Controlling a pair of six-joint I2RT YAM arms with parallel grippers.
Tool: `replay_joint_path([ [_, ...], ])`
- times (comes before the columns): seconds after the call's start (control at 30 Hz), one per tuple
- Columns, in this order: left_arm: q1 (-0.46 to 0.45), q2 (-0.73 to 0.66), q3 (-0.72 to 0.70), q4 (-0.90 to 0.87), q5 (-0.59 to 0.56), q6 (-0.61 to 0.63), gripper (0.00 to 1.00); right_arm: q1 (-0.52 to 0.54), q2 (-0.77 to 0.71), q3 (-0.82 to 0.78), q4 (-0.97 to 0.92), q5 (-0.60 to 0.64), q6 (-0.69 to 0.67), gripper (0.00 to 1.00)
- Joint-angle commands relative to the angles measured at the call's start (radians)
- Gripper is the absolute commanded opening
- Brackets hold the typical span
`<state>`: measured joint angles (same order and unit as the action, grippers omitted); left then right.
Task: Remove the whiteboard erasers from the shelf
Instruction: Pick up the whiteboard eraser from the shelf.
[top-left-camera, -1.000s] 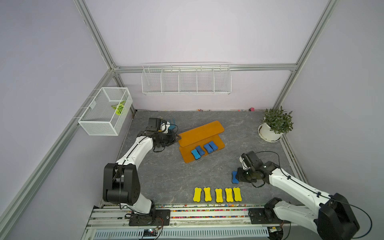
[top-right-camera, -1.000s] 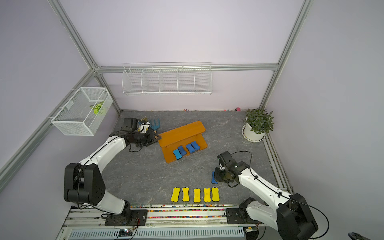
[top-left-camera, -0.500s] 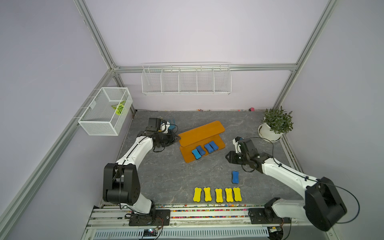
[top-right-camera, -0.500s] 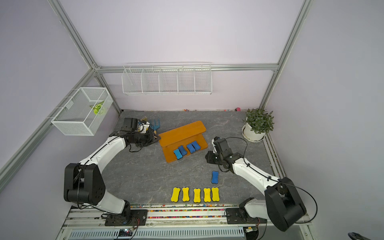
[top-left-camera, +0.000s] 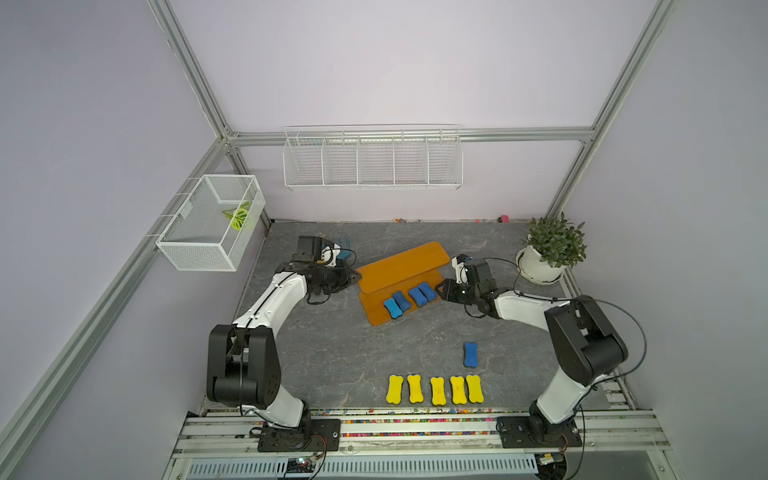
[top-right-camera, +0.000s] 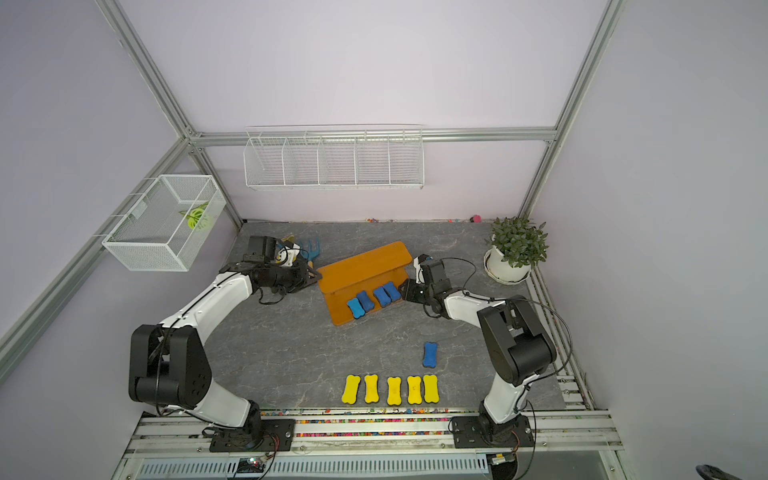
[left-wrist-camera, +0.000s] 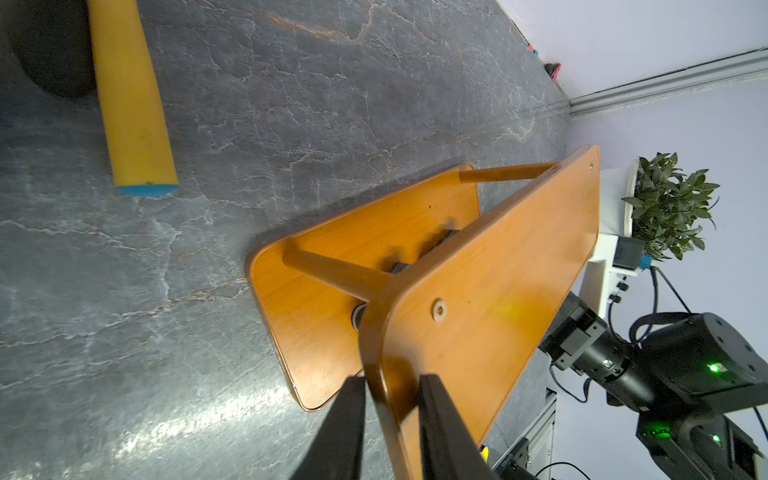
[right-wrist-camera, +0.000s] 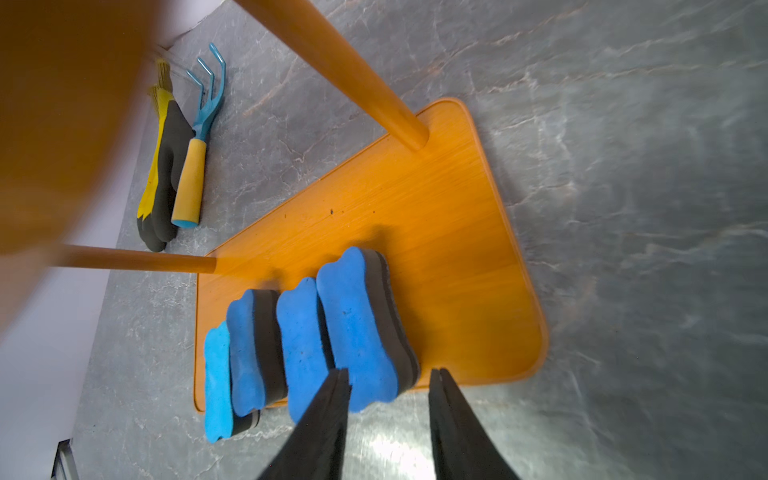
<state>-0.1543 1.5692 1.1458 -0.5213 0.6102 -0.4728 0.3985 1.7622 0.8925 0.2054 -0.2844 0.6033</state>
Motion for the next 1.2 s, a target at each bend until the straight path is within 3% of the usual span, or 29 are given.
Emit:
replay_joint_path([
  [0.0,0.002,0.019,-0.003,-0.002,-0.007,0.020,0.28,-0.003,0.031,0.014,0.074,-0.031,-0.022,0.40],
  [0.43,0.004,0.017,-0.003,0.001,0.000,0.020,0.28,-0.004,0.097,0.028,0.112,-0.080,-0.014,0.36],
  [1.17,0.007,0.019,0.002,-0.006,-0.004,0.023,0.28,0.008,0.111,-0.046,0.144,-0.087,0.000,0.12],
])
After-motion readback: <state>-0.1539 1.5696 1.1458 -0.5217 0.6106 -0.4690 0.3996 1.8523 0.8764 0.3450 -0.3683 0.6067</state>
